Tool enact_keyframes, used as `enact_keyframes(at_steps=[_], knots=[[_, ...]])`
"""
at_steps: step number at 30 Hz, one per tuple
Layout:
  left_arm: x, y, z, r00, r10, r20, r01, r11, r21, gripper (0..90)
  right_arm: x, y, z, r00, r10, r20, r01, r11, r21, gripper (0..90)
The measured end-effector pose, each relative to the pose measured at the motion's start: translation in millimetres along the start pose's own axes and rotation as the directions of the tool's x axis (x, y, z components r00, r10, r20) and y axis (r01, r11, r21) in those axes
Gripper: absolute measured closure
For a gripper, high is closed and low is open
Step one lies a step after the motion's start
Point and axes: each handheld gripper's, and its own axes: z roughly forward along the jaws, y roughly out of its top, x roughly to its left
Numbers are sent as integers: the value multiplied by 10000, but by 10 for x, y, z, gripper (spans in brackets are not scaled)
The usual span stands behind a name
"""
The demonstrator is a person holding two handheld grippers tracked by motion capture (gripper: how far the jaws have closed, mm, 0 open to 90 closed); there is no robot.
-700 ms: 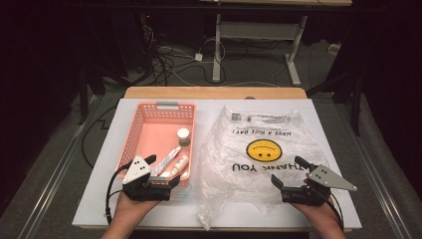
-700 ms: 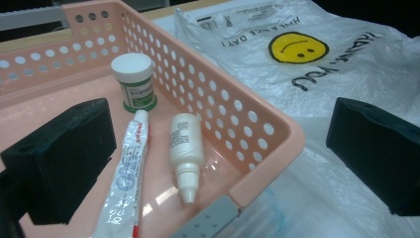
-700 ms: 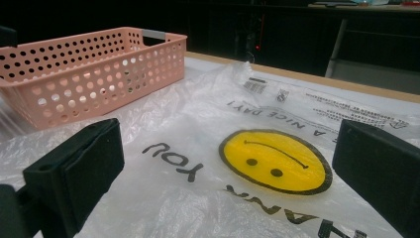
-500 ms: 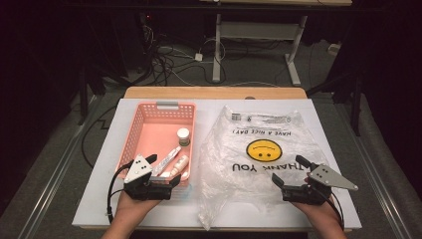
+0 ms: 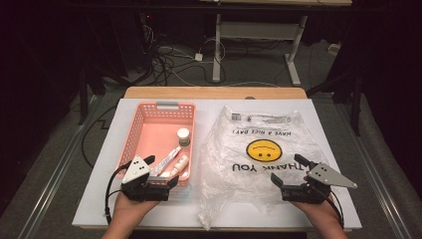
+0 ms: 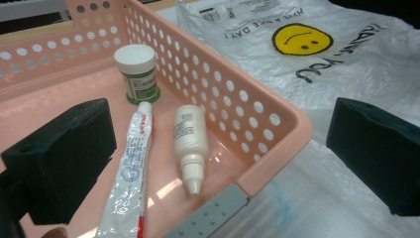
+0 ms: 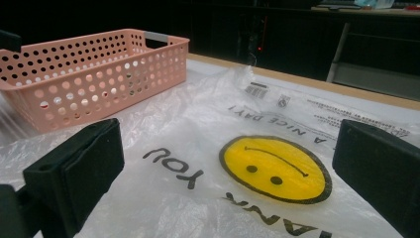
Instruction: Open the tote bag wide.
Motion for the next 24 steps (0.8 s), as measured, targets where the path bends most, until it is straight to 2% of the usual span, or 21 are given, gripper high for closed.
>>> enact_keyframes(at_steps=[2, 3, 4, 7, 8, 11, 14, 15, 16, 18, 20, 21, 24], knots=[[-13, 9, 3, 10000, 10, -93, -9, 10000, 35, 0, -27, 23, -2, 9998, 70, 173, -70, 10000, -44, 3], [-18, 18, 11, 10000, -77, -41, 78, 9999, 84, 0, -41, 27, -13, 9996, 105, 249, -105, 9999, -4, 3], [-23, 46, 14, 9995, -231, 192, 230, 9997, 62, 0, -59, 32, -25, 9994, 170, 304, -171, 9999, 11, 3], [-36, 78, 11, 9996, -216, 206, 216, 9998, 13, 0, -134, 30, -82, 9976, 308, 620, -315, 9995, 99, 3], [-47, 86, 12, 9990, -148, 431, 155, 9998, -160, 0, -164, 26, -104, 9969, 309, 729, -320, 9994, 135, 4], [-54, 85, 18, 9986, -163, 509, 184, 9990, -413, 0, -254, 16, -176, 9940, 314, 1052, -349, 9989, 313, 3], [-72, 90, 52, 9974, -384, 607, 411, 9982, -438, 0, -327, 11, -233, 9911, 305, 1295, -354, 9987, 356, 3], [-80, 91, 58, 9976, -346, 593, 373, 9983, -458, 0, -400, 0, -298, 9867, 362, 1586, -430, 9983, 402, 3], [-84, 93, 62, 9975, -361, 614, 387, 9983, -428, 0, -400, 0, -298, 9867, 362, 1586, -430, 9983, 402, 3], [-95, 100, 70, 9977, -277, 621, 304, 9986, -422, 0, -484, -30, -365, 9808, 394, 1908, -515, 9969, 590, 5], [-97, 102, 74, 9983, -221, 537, 235, 9994, -261, 0, -515, -47, -386, 9788, 515, 1981, -650, 9959, 623, 9], [-91, 97, 81, 9978, -230, 621, 242, 9995, -188, 0, -550, -66, -402, 9778, 542, 2026, -687, 9955, 651, 15], [-79, 69, 94, 9978, 75, 666, -74, 10000, -29, 0, -679, -153, -466, 9693, 703, 2357, -985, 9890, 1102, 45]])
